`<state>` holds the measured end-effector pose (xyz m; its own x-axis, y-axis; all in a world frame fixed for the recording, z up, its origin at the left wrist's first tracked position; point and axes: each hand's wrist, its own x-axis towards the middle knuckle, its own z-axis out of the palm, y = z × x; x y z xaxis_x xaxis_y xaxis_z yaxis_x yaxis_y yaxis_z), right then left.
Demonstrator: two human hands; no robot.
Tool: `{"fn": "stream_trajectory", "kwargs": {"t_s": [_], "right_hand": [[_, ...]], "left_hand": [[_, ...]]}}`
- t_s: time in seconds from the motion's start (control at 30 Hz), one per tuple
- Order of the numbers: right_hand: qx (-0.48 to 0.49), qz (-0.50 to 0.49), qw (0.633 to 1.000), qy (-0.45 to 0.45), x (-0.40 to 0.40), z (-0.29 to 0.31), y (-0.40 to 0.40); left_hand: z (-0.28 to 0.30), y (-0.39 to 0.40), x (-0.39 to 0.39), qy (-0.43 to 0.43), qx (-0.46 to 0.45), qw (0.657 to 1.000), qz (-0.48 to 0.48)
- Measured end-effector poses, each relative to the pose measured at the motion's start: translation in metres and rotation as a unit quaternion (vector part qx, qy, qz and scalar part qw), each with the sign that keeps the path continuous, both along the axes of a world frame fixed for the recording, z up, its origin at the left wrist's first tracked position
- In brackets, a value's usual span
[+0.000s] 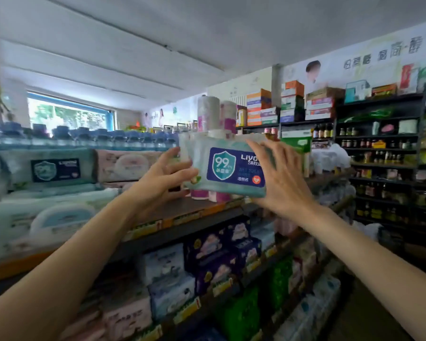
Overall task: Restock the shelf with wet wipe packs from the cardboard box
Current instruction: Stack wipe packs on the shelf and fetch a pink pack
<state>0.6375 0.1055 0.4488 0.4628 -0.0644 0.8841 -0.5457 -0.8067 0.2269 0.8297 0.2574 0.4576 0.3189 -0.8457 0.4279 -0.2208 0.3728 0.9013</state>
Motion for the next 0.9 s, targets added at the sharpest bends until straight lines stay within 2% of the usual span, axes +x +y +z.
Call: {"fn": "stream_trajectory", "kwargs": {"t_s": [0.1, 0.23, 0.47, 0.6, 0.7, 0.73, 0.8, 0.83, 0.9], "right_hand": [[-0.057, 0.075, 0.995, -0.016, 0.061, 0.016, 0.018], [-0.098, 0.155, 0.982, -0.036, 0.144, 0.035, 0.041], [-0.18, 0.295, 0.938, -0.021, 0.279, 0.074, 0.075], [-0.2, 0.325, 0.924, 0.003, 0.35, 0.075, 0.078], [-0.175, 0.349, 0.916, 0.094, 0.39, 0.064, 0.074], [-0.165, 0.345, 0.911, 0.153, 0.398, 0.061, 0.073], [-0.086, 0.316, 0.897, 0.298, 0.408, 0.058, 0.069], [-0.062, 0.308, 0.886, 0.34, 0.412, 0.059, 0.066], [-0.044, 0.319, 0.878, 0.354, 0.415, 0.064, 0.064]], "left_hand": [[0.024, 0.033, 0.036, -0.114, 0.026, 0.989, 0.088], [0.044, 0.078, 0.089, -0.173, 0.007, 0.962, 0.213], [0.059, 0.148, 0.174, -0.177, 0.02, 0.921, 0.346], [0.055, 0.162, 0.222, -0.195, 0.05, 0.886, 0.417], [0.044, 0.163, 0.25, -0.237, 0.111, 0.855, 0.448], [0.037, 0.162, 0.256, -0.259, 0.156, 0.838, 0.454], [0.026, 0.161, 0.267, -0.298, 0.241, 0.798, 0.466], [0.025, 0.16, 0.272, -0.305, 0.264, 0.782, 0.474], [0.03, 0.157, 0.278, -0.318, 0.301, 0.754, 0.489]]}}
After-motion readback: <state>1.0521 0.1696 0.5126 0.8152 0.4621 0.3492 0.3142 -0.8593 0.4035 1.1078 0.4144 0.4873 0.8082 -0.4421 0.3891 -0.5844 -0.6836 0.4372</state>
